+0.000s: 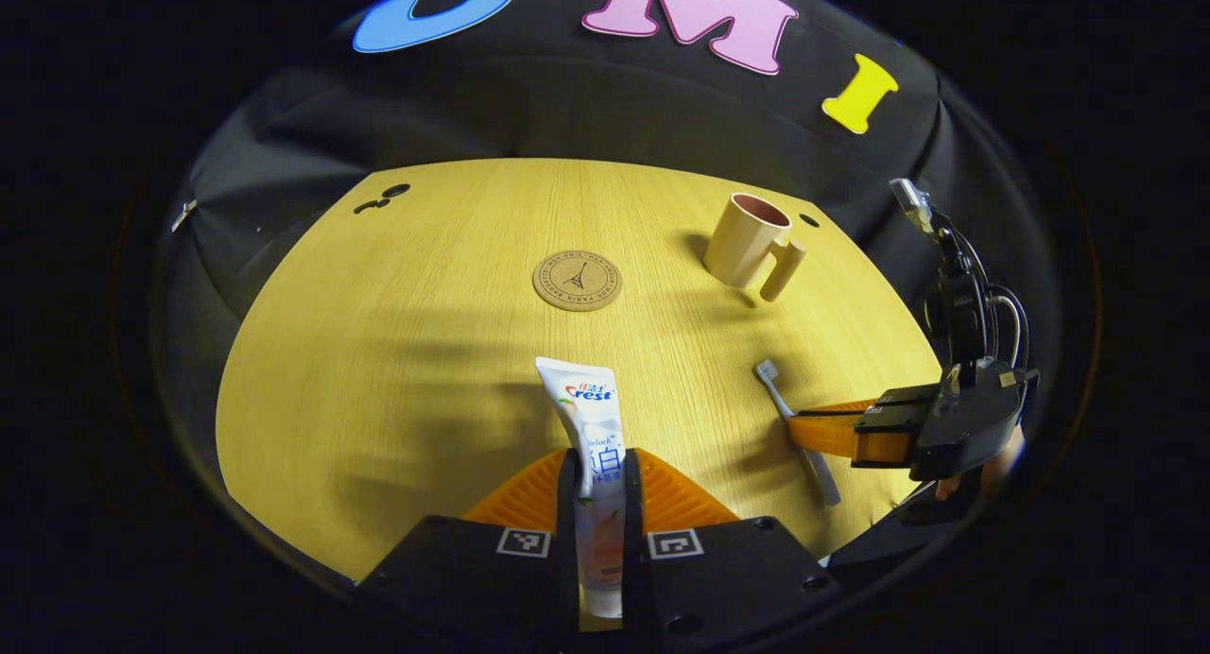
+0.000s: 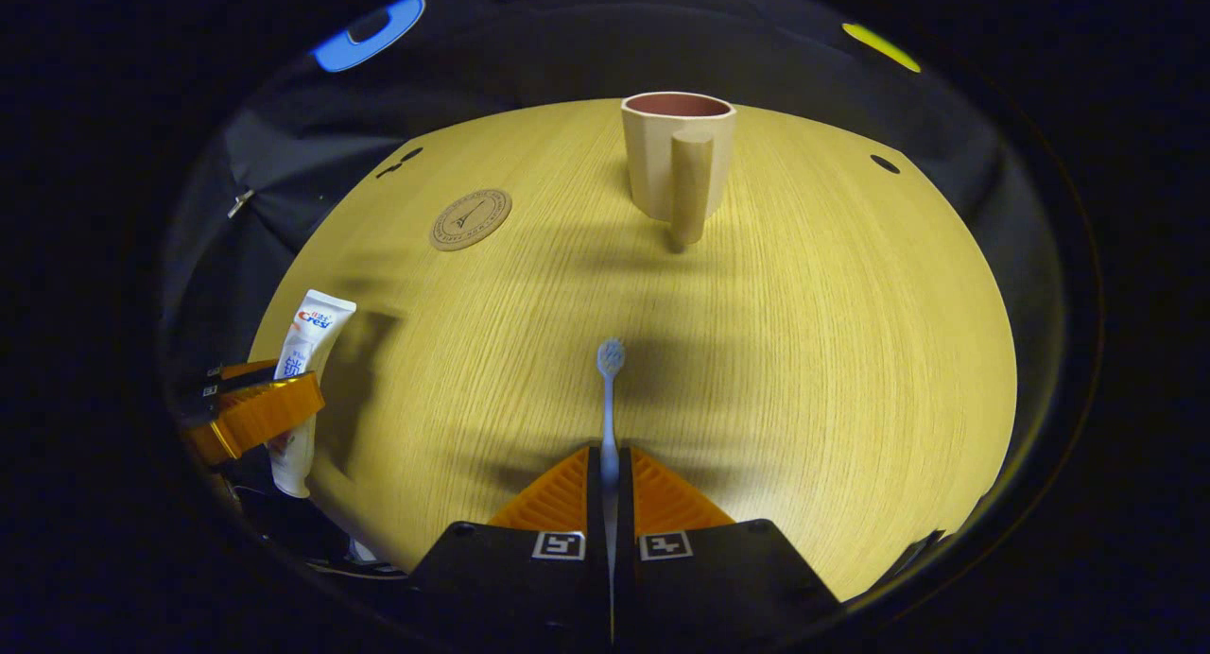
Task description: Put the toothbrush and toothpaste on the desktop into the cup, then pick up the cup and place it on the coaster on the desktop.
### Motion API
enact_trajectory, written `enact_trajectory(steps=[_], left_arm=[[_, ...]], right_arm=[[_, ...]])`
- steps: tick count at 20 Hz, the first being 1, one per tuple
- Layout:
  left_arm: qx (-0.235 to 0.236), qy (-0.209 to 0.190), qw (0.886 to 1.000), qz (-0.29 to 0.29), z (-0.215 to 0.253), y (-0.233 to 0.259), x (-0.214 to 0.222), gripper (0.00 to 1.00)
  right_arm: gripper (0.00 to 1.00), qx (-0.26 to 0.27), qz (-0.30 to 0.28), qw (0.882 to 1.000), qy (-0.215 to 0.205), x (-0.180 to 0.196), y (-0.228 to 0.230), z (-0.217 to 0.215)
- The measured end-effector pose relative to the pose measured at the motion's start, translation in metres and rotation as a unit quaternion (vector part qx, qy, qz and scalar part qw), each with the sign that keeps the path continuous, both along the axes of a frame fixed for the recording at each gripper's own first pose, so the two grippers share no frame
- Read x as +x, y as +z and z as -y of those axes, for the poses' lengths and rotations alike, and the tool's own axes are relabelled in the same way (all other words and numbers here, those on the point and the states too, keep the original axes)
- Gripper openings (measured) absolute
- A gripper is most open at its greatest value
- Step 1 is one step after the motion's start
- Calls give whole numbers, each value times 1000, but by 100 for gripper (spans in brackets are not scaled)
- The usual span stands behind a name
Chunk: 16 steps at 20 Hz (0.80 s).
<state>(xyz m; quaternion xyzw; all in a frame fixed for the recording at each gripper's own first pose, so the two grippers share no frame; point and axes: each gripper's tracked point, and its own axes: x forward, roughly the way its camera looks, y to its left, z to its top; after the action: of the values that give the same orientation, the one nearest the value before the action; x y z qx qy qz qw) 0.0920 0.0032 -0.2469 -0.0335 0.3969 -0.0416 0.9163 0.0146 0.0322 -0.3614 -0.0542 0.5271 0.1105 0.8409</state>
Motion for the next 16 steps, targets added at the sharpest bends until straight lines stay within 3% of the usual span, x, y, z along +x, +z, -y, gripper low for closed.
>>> enact_trajectory(steps=[6, 16], left_arm=[[-23, 12, 999, 46, 13, 31, 35, 23], [-29, -34, 986, 162, 80, 123, 149, 23]], right_arm=[[6, 25, 20, 999, -13, 10, 28, 14], [6, 70, 49, 996, -16, 40, 67, 38]])
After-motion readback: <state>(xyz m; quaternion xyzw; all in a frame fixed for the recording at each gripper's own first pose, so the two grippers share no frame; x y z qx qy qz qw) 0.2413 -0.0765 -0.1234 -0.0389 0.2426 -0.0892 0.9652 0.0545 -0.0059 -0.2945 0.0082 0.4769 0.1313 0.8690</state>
